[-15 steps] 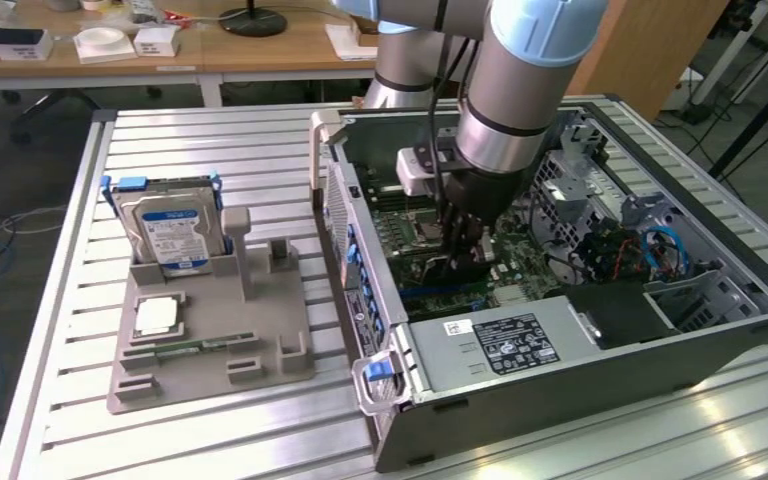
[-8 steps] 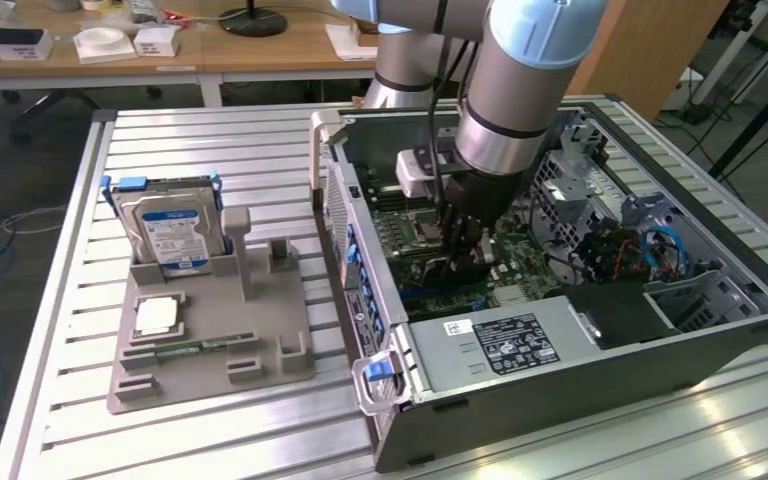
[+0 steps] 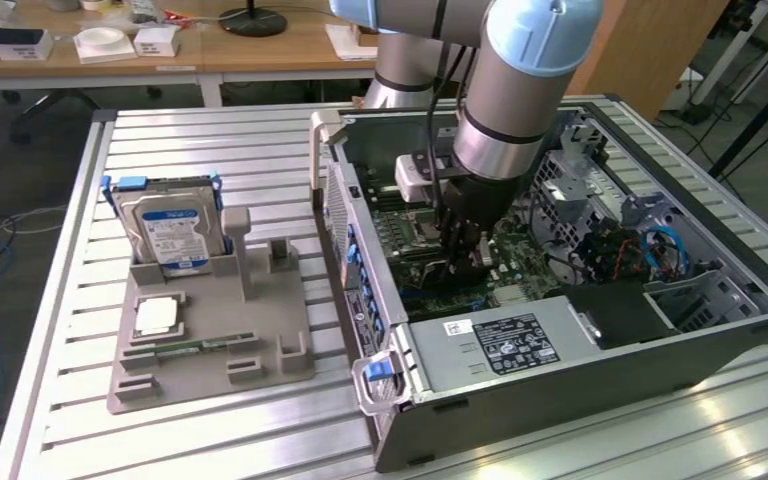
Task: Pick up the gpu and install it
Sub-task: 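Insert the gpu into the slot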
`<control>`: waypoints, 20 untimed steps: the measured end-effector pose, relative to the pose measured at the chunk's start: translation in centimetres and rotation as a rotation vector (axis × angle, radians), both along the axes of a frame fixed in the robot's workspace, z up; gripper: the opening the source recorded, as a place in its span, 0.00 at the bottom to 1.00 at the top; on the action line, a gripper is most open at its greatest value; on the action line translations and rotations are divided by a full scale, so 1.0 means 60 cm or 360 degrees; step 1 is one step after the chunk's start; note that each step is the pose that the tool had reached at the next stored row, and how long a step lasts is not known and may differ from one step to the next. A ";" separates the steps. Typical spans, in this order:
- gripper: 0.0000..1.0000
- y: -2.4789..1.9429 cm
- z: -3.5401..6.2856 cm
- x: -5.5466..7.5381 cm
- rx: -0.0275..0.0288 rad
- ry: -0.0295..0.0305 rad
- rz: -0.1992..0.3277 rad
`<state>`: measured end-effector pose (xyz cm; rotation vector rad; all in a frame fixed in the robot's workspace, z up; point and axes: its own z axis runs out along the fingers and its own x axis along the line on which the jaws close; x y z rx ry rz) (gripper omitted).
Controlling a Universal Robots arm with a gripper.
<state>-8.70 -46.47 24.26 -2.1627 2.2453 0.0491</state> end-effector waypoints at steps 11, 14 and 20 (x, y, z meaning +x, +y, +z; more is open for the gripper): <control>0.38 0.0001 0.000 0.000 0.00010 -0.00004 0.0000; 0.45 0.0001 0.003 0.000 0.00007 -0.00003 0.0000; 0.45 0.0002 0.040 0.000 0.00010 -0.00004 -0.0001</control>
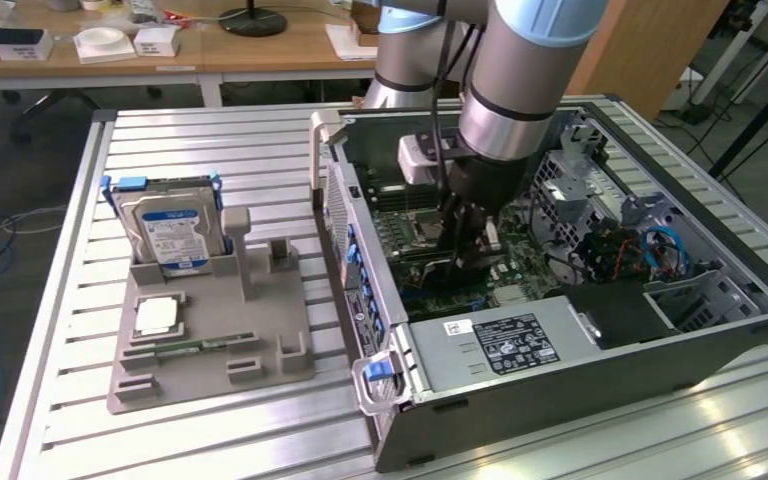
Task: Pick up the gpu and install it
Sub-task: 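Insert the gpu into the slot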
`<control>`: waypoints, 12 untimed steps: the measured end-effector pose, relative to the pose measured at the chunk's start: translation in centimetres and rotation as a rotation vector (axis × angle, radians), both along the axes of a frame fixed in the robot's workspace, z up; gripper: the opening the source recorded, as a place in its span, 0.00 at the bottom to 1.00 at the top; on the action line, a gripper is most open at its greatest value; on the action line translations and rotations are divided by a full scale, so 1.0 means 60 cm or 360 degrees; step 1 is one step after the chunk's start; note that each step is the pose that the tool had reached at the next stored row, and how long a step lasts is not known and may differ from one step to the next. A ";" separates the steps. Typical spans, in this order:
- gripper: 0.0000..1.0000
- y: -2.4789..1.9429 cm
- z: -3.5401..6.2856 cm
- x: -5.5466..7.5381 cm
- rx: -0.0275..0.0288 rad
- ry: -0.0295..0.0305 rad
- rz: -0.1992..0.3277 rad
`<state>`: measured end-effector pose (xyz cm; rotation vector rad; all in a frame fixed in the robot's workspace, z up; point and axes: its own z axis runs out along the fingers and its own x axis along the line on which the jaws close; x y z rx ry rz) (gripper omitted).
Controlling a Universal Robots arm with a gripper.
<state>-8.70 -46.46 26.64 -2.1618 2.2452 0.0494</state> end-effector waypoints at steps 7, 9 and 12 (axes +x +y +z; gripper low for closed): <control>0.44 0.0000 0.006 0.000 0.00019 -0.00001 0.0000; 0.31 -0.0001 0.006 0.000 0.00018 0.00000 0.0000; 0.20 0.0000 0.006 0.000 0.00018 0.00000 0.0000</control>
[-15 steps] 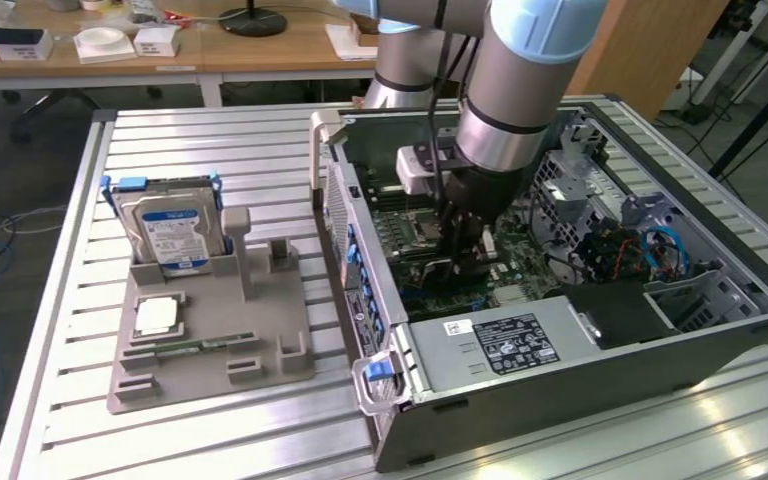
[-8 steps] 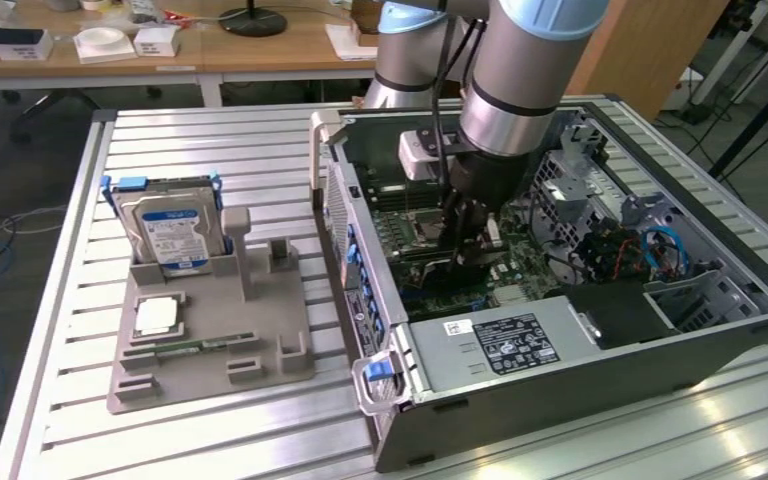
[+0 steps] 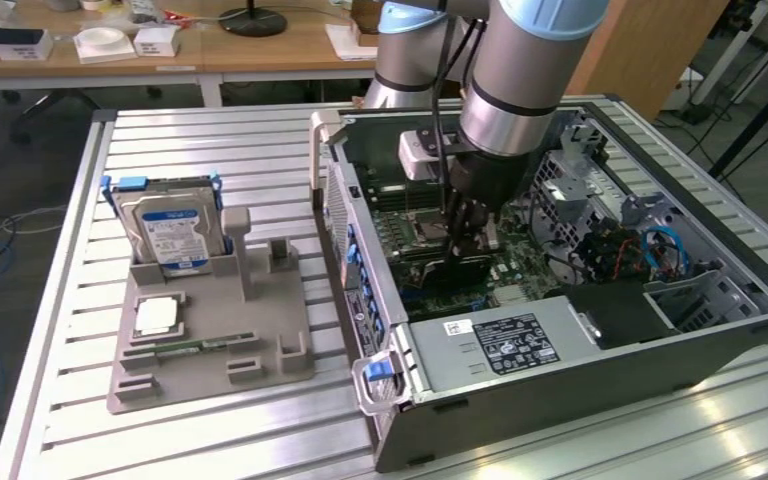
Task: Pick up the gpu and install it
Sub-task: 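Insert the gpu into the slot, then press down on the gpu until it lock into place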
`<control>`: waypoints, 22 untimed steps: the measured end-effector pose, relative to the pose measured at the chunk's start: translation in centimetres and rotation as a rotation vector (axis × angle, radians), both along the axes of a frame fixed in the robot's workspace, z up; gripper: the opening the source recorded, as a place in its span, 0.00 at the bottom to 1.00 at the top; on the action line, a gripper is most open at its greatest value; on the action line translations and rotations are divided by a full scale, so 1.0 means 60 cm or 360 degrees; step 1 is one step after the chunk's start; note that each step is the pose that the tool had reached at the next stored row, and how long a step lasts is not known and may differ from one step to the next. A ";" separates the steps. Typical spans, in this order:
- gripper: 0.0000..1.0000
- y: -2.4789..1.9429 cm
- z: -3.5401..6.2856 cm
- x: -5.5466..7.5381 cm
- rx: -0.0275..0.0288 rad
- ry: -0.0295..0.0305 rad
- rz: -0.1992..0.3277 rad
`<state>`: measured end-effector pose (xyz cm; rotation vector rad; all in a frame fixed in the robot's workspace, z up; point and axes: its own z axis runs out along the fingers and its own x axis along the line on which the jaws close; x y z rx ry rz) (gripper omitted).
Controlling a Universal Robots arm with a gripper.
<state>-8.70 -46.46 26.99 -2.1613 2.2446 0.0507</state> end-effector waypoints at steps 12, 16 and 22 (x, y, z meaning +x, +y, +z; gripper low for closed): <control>0.11 0.0000 0.000 0.000 -0.00001 0.00001 0.0000; 0.11 0.0000 0.000 0.000 -0.00001 0.00000 0.0000; 0.11 0.0000 -0.002 0.000 -0.00002 -0.00006 0.0000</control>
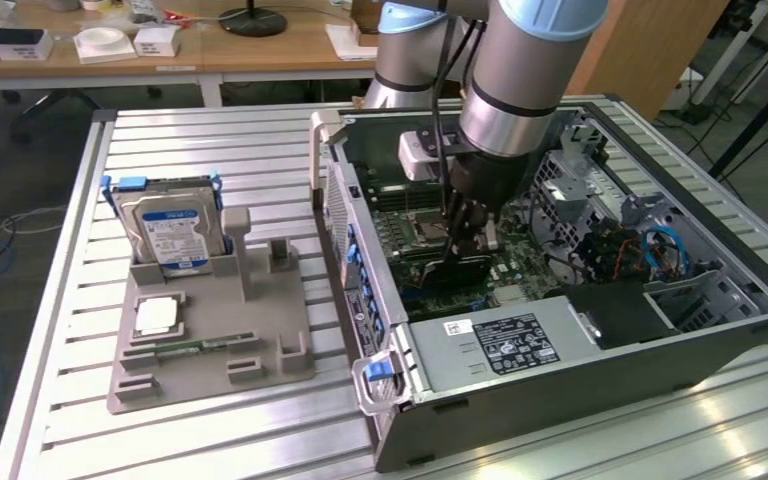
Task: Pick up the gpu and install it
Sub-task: 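Press down on the gpu until it lock into place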
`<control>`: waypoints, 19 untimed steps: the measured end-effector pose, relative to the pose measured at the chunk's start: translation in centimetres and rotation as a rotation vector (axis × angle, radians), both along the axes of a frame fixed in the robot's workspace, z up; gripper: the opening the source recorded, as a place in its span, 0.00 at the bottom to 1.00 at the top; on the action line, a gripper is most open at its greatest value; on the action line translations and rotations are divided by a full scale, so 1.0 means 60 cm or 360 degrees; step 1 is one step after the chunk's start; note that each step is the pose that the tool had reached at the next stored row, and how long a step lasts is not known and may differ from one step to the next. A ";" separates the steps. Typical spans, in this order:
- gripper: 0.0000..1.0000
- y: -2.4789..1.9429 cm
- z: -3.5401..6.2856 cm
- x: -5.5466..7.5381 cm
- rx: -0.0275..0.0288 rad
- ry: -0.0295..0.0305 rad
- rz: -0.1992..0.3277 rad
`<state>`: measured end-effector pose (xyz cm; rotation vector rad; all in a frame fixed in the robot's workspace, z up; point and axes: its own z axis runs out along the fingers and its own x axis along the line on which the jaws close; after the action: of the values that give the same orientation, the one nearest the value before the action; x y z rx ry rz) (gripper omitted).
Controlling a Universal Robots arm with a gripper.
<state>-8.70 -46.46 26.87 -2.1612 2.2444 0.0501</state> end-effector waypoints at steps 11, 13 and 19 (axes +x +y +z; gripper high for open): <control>0.11 -0.0002 -0.016 -0.002 -0.00015 -0.00028 0.0000; 0.11 0.0003 -0.013 -0.002 0.00027 -0.00041 0.0000; 0.11 0.0001 0.028 -0.002 0.00001 -0.00028 0.0000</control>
<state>-8.83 -46.46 28.52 -2.1604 2.2434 0.0483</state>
